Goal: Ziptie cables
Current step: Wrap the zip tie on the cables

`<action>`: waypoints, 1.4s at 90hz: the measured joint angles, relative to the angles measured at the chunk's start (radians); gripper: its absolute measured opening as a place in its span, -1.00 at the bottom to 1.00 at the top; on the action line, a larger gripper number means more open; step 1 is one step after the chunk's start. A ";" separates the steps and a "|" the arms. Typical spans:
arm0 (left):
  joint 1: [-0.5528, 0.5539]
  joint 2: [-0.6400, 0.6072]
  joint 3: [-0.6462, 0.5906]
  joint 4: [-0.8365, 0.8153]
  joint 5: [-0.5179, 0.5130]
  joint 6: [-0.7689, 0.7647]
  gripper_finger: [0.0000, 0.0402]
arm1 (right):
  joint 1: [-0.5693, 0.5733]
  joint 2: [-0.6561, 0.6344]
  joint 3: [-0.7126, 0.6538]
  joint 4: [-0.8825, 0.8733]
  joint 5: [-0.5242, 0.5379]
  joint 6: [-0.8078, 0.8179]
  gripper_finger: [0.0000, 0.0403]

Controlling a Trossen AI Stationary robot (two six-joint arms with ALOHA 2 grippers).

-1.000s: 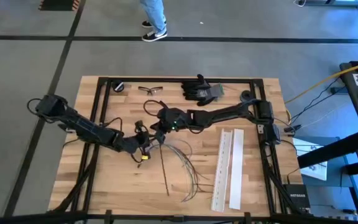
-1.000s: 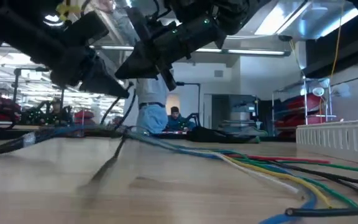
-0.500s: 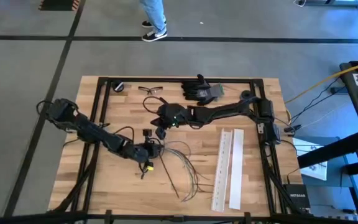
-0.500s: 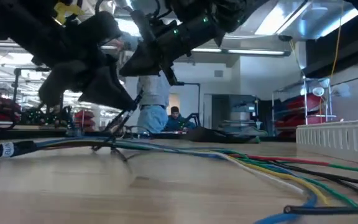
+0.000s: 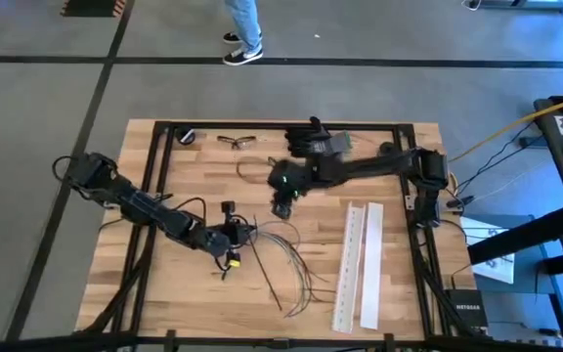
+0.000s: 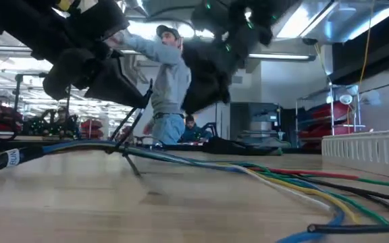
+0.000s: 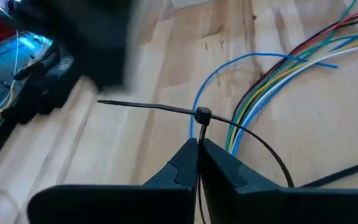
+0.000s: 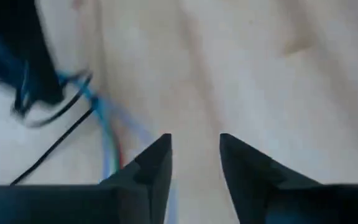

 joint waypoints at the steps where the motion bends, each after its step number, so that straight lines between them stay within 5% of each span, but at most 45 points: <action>1: 0.000 0.000 0.000 0.000 0.000 0.000 -1.00 | 0.005 -0.001 -0.018 0.038 -0.010 0.007 -0.35; 13: 0.000 0.000 0.000 -0.002 -0.001 -0.003 -1.00 | 0.041 0.002 -0.197 0.571 -0.171 0.100 -0.34; 28: 0.000 0.000 0.000 0.000 -0.001 -0.024 -1.00 | 0.052 0.008 -0.296 0.881 -0.131 0.177 -0.34; 80: 0.000 0.000 0.000 0.011 -0.001 -0.040 -1.00 | 0.084 0.102 -0.200 0.870 -0.184 0.174 -0.36; 104: -0.006 0.000 0.000 0.014 0.000 -0.041 -1.00 | 0.084 0.102 -0.200 0.860 -0.199 0.061 -0.93; 126: -0.015 0.000 0.000 0.008 0.018 -0.028 -1.00 | 0.085 0.087 -0.166 0.840 -0.096 -0.095 -1.00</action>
